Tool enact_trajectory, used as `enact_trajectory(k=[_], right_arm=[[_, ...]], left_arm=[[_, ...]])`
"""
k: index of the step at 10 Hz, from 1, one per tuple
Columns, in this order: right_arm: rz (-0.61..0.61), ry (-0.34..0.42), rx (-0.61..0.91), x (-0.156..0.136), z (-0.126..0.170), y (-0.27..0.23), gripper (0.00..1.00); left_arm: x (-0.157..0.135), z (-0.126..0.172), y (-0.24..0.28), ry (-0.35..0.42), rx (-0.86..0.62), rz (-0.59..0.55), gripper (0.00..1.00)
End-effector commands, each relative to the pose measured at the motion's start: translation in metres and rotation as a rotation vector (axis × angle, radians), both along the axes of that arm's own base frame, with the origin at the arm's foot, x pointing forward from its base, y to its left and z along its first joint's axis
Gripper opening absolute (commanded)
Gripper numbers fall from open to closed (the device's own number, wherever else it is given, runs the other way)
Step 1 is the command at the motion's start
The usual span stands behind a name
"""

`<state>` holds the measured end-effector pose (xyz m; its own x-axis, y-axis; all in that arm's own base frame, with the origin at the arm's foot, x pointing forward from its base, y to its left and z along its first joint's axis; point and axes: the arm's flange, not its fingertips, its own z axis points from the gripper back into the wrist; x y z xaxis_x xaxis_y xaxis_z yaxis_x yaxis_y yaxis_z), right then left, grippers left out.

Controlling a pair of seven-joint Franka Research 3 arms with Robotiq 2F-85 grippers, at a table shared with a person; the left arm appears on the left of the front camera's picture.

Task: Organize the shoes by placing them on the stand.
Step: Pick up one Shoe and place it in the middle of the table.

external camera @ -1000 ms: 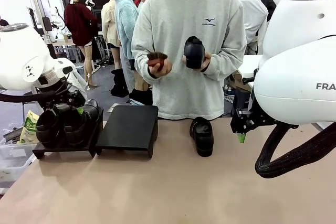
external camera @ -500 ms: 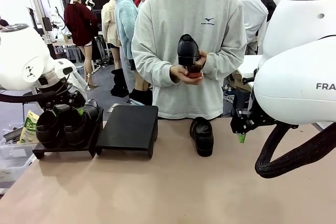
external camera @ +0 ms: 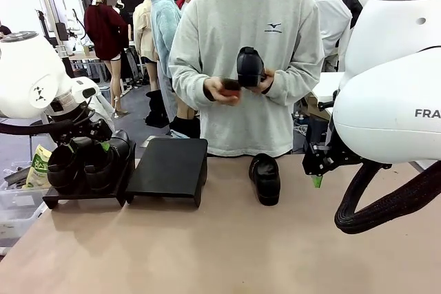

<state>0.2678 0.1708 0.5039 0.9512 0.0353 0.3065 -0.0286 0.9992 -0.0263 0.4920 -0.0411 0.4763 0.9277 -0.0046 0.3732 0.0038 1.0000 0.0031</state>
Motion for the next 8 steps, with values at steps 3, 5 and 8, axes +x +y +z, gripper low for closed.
enact_trajectory(k=[3,5,8], right_arm=[[0.014,0.004,0.026,0.002,-0.004,0.001,1.00],[0.014,0.004,0.026,0.002,-0.004,0.001,1.00],[0.014,0.004,0.026,0.002,-0.004,0.001,1.00]], left_arm=[[-0.032,0.013,-0.019,-0.096,-0.103,-0.121,1.00],[-0.063,0.039,-0.030,-0.192,-0.162,-0.248,1.00],[-0.103,0.048,-0.040,0.027,-0.230,-0.353,1.00]])
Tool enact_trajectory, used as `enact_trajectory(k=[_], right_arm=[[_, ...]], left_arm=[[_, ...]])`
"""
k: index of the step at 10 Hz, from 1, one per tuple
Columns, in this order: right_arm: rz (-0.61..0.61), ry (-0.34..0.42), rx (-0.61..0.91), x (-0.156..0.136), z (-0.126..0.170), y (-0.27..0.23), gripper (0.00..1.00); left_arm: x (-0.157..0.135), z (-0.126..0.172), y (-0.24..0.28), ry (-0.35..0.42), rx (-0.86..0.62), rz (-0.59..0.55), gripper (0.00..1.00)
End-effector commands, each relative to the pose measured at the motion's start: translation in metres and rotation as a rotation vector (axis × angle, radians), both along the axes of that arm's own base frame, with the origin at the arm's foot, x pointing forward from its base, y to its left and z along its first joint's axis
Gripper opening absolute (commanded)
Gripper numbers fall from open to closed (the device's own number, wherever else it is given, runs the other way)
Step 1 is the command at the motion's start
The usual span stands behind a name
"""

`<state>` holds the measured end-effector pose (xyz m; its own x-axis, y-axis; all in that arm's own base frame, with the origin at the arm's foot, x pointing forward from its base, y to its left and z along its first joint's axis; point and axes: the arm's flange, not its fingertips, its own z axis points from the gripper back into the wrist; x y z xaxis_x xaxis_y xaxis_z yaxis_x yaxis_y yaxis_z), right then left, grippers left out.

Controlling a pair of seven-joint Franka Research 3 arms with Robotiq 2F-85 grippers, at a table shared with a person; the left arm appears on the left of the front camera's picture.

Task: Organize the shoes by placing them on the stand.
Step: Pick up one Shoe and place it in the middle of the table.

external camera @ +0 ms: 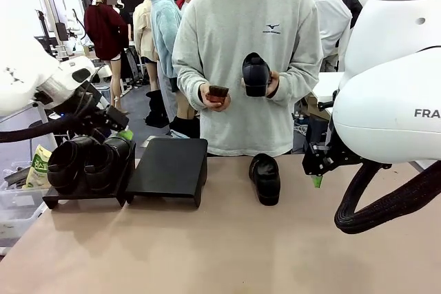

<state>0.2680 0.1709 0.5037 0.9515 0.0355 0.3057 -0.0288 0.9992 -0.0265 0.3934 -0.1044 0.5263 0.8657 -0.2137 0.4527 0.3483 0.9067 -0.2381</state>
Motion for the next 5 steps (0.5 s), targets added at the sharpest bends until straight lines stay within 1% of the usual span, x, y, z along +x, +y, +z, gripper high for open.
enact_trajectory(k=[1,2,3,4,5], right_arm=[[0.013,0.003,0.026,0.001,-0.004,0.000,1.00],[0.013,0.003,0.026,0.001,-0.004,0.000,1.00],[0.013,0.003,0.026,0.001,-0.004,0.000,1.00],[0.013,0.003,0.026,0.001,-0.004,0.000,1.00],[0.013,0.003,0.026,0.001,-0.004,0.000,1.00]], left_arm=[[0.004,0.008,0.041,-0.002,0.126,0.092,1.00],[0.000,0.000,0.000,0.000,0.000,0.000,1.00],[0.000,0.000,0.000,0.000,0.000,0.000,1.00],[-0.005,0.003,0.019,0.023,0.033,0.016,1.00],[-0.032,-0.006,-0.006,0.054,0.050,-0.088,1.00]])
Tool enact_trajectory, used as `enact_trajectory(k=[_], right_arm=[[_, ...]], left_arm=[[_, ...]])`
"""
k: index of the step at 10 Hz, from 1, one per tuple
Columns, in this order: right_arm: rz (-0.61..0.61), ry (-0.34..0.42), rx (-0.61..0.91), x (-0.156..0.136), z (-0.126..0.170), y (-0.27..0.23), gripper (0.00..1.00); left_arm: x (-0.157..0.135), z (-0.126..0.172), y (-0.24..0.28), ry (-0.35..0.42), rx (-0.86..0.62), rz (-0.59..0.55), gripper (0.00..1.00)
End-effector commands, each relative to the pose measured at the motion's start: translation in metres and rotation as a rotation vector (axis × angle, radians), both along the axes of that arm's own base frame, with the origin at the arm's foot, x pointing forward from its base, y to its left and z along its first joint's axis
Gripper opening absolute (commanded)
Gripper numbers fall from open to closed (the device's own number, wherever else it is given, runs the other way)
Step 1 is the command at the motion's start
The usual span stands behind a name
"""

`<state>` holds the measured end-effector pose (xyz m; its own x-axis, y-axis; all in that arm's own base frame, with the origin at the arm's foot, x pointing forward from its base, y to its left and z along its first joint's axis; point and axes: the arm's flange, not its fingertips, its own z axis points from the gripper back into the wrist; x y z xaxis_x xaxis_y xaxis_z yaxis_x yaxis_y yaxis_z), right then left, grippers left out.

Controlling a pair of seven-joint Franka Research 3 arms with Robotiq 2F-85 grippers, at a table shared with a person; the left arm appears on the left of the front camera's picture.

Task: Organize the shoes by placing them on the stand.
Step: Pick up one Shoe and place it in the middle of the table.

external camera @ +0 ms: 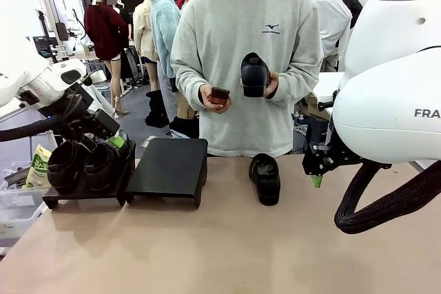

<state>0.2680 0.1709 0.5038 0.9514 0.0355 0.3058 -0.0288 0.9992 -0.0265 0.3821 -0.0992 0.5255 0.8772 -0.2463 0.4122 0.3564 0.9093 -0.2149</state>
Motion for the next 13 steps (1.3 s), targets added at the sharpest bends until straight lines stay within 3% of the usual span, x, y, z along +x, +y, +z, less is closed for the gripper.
enact_trajectory(k=[1,3,4,6,7,13], right_arm=[[0.013,0.003,0.026,0.001,-0.004,0.000,1.00],[0.013,0.003,0.026,0.001,-0.004,0.000,1.00],[0.013,0.003,0.026,0.001,-0.004,0.000,1.00],[0.013,0.003,0.026,0.001,-0.004,0.000,1.00],[0.013,0.003,0.026,0.001,-0.004,0.000,1.00],[0.013,0.003,0.026,0.001,-0.004,0.000,1.00]], left_arm=[[-0.052,-0.005,-0.037,0.050,0.007,-0.141,1.00],[-0.101,-0.006,-0.058,0.143,0.028,-0.206,1.00],[-0.111,-0.007,-0.061,0.163,0.011,-0.205,1.00],[-0.116,-0.010,-0.061,0.167,-0.007,-0.140,1.00],[-0.113,-0.008,-0.069,0.165,0.035,-0.219,1.00],[-0.113,-0.008,-0.069,0.165,0.035,-0.219,1.00]])
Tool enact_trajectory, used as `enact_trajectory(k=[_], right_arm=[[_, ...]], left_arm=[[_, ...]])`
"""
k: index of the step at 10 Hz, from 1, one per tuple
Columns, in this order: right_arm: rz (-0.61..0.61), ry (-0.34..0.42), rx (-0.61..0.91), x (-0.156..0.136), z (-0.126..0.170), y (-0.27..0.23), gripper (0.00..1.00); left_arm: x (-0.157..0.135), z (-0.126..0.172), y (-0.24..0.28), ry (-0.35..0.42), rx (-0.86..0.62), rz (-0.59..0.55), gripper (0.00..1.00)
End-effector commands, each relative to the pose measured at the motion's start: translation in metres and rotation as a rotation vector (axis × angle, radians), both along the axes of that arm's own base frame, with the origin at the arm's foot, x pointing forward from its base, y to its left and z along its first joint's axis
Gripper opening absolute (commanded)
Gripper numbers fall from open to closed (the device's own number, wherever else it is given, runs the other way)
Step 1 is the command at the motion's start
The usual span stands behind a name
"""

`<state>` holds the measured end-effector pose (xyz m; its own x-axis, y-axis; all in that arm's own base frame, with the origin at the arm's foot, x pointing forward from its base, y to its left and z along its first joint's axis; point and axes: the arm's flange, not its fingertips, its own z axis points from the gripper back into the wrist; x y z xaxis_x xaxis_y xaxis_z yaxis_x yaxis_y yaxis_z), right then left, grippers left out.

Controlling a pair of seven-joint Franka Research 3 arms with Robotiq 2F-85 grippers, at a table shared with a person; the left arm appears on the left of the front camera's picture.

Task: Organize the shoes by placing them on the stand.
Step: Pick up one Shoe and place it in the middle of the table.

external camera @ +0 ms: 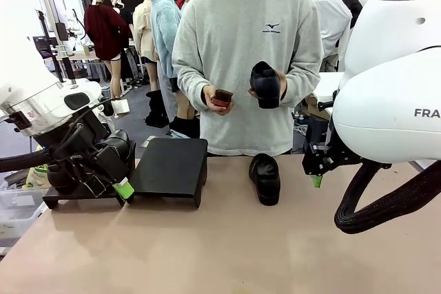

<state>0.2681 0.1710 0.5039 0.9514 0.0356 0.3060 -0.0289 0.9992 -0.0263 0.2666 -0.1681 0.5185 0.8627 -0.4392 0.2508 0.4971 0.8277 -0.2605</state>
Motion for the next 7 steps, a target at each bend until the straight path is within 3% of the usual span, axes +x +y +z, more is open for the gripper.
enact_trajectory(k=[1,3,7], right_arm=[[0.000,0.000,0.000,0.000,0.000,0.000,1.00],[0.072,-0.030,-0.012,0.036,-0.009,-0.013,1.00],[0.078,-0.006,-0.002,0.043,-0.015,-0.020,1.00]], left_arm=[[0.003,-0.001,0.000,-0.007,0.001,-0.011,1.00],[0.003,-0.001,0.000,-0.007,0.001,-0.011,1.00],[0.003,-0.001,0.000,-0.007,0.001,-0.011,1.00]])
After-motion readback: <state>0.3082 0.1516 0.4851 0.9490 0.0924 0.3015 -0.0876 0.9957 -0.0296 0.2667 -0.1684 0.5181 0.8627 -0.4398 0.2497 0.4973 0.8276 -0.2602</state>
